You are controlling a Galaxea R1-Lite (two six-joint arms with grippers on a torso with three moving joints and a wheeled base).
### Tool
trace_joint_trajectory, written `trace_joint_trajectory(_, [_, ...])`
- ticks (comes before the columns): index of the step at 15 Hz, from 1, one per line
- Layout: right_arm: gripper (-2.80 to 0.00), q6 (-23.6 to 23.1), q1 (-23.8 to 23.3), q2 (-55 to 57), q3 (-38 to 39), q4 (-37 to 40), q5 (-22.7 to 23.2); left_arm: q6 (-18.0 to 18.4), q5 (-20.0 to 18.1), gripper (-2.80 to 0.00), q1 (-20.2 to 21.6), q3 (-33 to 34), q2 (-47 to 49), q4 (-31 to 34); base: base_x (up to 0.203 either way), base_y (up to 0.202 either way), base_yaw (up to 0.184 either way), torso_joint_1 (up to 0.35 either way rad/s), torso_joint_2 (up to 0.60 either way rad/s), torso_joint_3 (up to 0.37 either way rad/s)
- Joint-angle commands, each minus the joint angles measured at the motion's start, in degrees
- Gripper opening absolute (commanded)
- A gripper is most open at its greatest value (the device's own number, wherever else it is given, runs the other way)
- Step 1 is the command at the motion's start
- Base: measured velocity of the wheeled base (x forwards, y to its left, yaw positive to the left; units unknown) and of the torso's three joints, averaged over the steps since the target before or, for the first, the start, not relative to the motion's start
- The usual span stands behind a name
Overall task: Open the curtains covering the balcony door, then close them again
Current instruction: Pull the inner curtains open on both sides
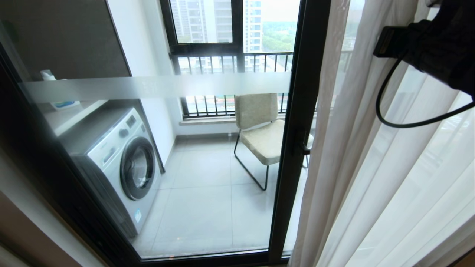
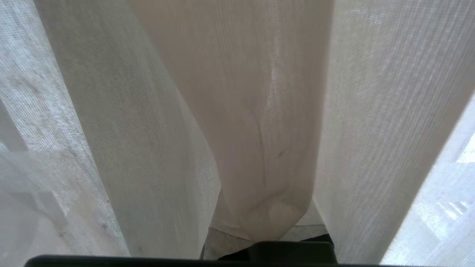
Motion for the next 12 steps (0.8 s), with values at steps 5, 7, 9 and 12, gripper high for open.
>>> trace_joint_trajectory(5, [-2.80,0.0,0.0,-0.2,0.3,-0.2,-0.1,0.0,0.0,-2.80,0.0,0.0,0.0,0.0,0.000,0.000,0.000,0.000,0.00,0.000])
trace_joint_trajectory(7, [-2.80,-0.1,0.0,-0.5,1.5,-0.3,-0.1,0.0,0.0,-2.80,0.0,0.0,0.0,0.0,0.000,0.000,0.000,0.000,0.00,0.000])
trace_joint_trajectory(9, [-2.80,-0.1,0.0,-0.8,1.7,-0.4,-0.1,0.0,0.0,-2.80,0.0,0.0,0.0,0.0,0.000,0.000,0.000,0.000,0.00,0.000])
trace_joint_trajectory(12, [-2.80,0.0,0.0,-0.8,1.7,-0.4,-0.1,0.0,0.0,-2.80,0.0,0.0,0.0,0.0,0.000,0.000,0.000,0.000,0.00,0.000])
